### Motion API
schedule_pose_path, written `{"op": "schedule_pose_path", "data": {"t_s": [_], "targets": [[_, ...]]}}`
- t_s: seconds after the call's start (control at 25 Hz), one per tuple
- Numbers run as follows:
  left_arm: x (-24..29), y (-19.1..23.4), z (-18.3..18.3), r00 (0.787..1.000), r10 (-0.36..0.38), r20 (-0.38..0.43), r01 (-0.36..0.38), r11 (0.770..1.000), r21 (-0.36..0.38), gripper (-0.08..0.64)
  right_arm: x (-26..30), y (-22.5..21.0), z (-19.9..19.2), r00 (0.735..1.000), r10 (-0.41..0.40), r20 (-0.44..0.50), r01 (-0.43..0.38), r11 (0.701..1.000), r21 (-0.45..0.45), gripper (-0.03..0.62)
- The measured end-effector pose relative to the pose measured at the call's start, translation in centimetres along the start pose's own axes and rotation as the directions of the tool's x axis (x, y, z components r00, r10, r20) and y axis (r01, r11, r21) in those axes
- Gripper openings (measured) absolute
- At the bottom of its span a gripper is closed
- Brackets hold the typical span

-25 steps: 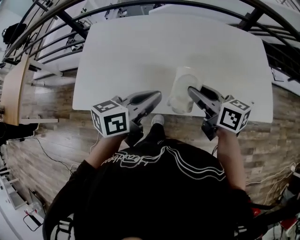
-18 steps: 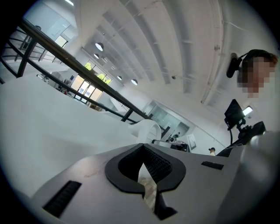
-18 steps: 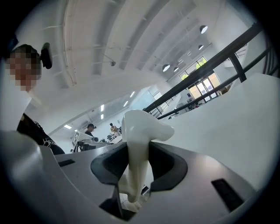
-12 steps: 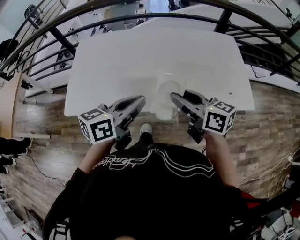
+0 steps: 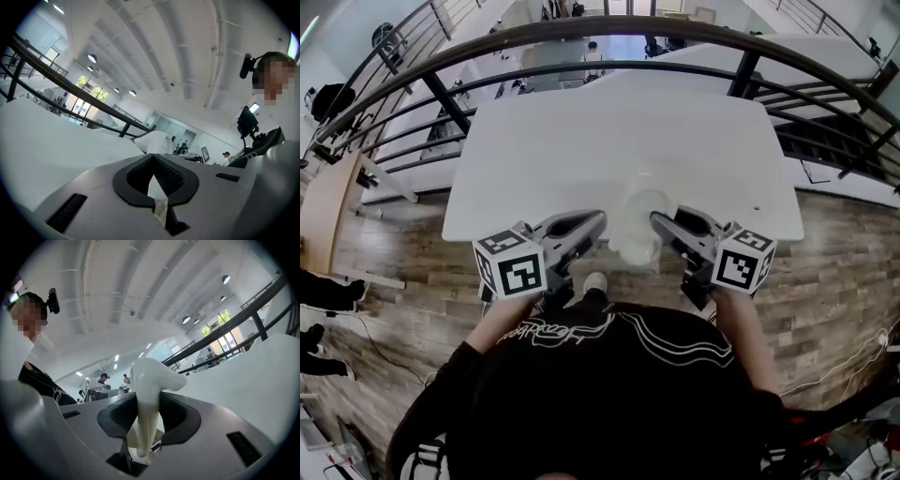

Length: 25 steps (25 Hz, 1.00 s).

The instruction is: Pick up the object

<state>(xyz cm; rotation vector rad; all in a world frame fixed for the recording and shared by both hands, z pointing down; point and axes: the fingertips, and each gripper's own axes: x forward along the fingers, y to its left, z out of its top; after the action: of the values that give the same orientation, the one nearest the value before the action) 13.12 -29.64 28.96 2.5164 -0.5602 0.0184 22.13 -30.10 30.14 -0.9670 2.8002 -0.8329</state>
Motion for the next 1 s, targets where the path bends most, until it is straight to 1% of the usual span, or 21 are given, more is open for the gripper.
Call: {"op": "schedule_pose_path", "data": {"t_s": [0.32, 0.52, 0.76, 1.0], "targets": [[-0.3, -1.0, 1.0, 1.000, -0.010, 0.020, 0.010, 1.000, 0.022, 0.006, -0.2, 0.9, 0.5, 1.000, 0.021, 0.014, -0.021, 1.000, 0.001, 0.132], [-0.2, -1.4, 1.6, 1.000, -0.010, 0.019, 0.009, 0.999, 0.040, 0.006, -0.2, 0.6, 0.9, 1.000, 0.012, 0.027, -0.012, 1.000, 0.004, 0.132], [-0.7, -1.6, 1.7, 1.000, -0.014, 0.020, 0.013, 0.999, 0.046, 0.006, 0.0, 1.6, 0.8, 0.999, 0.023, 0.027, -0.022, 0.999, -0.030, 0.132], [-1.3, -1.6, 2.0, 1.000, -0.016, 0.023, 0.015, 0.999, 0.050, 0.006, 0.3, 2.1, 0.7, 0.999, 0.018, 0.029, -0.017, 0.999, -0.032, 0.132]]}}
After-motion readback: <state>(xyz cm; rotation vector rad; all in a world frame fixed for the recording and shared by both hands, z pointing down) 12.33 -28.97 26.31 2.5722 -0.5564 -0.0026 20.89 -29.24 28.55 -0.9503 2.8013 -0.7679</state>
